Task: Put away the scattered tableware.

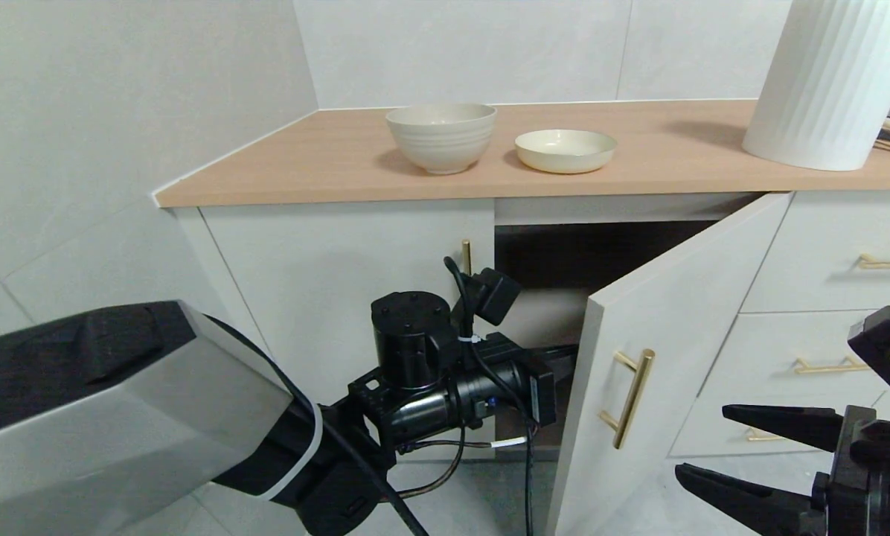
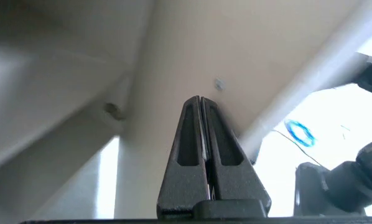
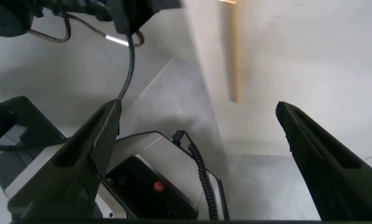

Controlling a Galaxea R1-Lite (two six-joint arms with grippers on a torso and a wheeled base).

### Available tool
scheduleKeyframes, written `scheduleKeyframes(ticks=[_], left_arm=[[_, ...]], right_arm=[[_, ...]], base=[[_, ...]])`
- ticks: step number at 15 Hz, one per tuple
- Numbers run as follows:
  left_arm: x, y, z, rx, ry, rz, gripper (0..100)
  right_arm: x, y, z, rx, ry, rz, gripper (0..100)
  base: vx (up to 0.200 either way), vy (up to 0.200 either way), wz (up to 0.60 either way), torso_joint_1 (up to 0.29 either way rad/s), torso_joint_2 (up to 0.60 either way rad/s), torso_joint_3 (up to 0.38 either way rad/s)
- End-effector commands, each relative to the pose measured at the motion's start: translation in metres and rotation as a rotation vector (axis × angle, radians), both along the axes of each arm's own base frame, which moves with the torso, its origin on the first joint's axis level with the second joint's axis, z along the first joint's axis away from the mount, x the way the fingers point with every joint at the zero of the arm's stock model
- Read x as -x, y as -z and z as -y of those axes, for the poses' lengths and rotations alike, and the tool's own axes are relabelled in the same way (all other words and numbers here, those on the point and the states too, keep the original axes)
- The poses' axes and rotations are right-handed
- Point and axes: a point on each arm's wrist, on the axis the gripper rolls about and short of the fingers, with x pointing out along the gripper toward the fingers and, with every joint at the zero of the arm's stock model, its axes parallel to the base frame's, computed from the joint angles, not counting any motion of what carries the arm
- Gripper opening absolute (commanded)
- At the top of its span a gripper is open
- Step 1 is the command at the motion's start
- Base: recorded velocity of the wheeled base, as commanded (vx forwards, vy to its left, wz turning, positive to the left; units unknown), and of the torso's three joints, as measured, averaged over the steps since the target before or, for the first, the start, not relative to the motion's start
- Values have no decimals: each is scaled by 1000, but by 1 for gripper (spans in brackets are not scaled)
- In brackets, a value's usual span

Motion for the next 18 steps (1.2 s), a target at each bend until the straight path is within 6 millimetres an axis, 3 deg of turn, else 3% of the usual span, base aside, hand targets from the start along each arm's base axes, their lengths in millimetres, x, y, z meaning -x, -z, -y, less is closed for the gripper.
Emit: scheduleKeyframes(ticks=[1,10,12,15,18], left_arm=[[0,4,3,1,6,0,0],[-23,18,29,34,7,32,0],[-23,21,31,27,9,25,0],[-21,22,32,26,4,24,0],[-23,29,34,21,-5,19,0]], right_arm=[[-1,0,-1,2,0,-3,100],[-1,0,-1,3,-1,-2,100],[-1,1,-1,4,-1,-3,100],[-1,1,-1,5,-1,-4,100],[-1,1,-1,6,-1,-5,100]], base=[[0,0,0,0,0,0],[0,0,0,0,0,0],[0,0,0,0,0,0],[-200,0,0,9,4,-2],[0,0,0,0,0,0]])
